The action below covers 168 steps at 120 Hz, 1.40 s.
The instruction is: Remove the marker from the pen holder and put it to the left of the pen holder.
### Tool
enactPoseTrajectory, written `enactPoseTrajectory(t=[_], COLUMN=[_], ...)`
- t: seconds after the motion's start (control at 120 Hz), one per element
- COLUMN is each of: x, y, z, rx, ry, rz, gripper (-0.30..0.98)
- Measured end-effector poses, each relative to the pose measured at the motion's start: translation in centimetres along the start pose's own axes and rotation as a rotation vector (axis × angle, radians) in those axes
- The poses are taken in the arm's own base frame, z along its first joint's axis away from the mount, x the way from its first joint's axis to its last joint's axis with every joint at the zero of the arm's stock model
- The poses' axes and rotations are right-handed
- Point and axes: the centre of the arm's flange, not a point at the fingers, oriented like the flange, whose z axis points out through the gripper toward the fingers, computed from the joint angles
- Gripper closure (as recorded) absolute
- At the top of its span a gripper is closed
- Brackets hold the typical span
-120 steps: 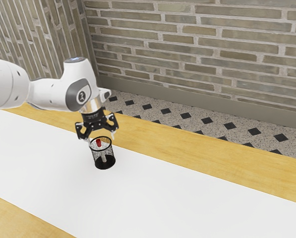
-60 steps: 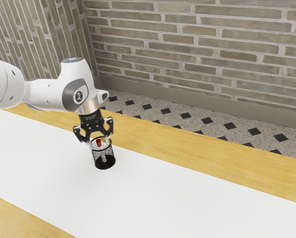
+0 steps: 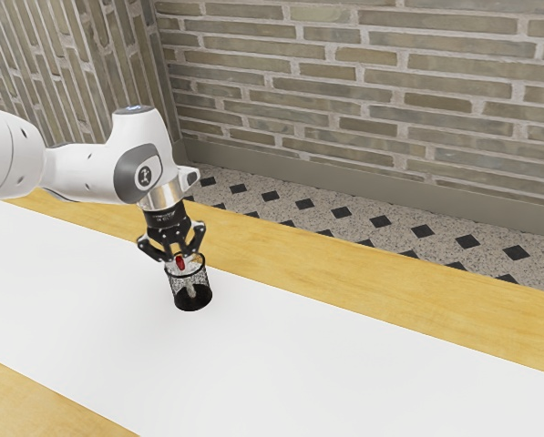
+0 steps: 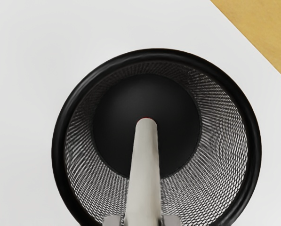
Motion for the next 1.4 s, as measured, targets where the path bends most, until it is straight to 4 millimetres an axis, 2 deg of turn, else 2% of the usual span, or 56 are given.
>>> enactPoseTrajectory(t=[0.1, 0.175, 0.333, 0.417, 0.533, 0.692, 0.808, 0.908, 0.992, 1.092, 1.217, 1.4], x=[0.0, 0.3, 1.0, 1.5, 1.6, 1.8, 3.9, 6.1, 8.5, 11.6, 15.2, 17.6], y=[0.0, 0.3, 1.4, 2.1, 2.4, 1.8, -0.7, -3.3, -5.2, -7.3, -10.1, -12.7], z=[0.0, -0.8, -4.8, -7.7, -10.6, -12.6, -12.7, -11.9, -10.3, -7.2, -2.1, 2.8], rx=[0.003, -0.002, -0.027, -0.032, -0.018, 0.023, 0.077, 0.137, 0.194, 0.273, 0.383, 0.517], ry=[0.001, 0.012, 0.048, 0.075, 0.094, 0.1, 0.1, 0.097, 0.088, 0.067, 0.023, -0.038], rz=[-0.002, -0.003, 0.001, 0.008, 0.011, -0.001, -0.056, -0.113, -0.164, -0.223, -0.29, -0.348], gripper=[0.71, 0.73, 0.74, 0.75, 0.76, 0.77, 0.77, 0.77, 0.77, 0.77, 0.77, 0.77])
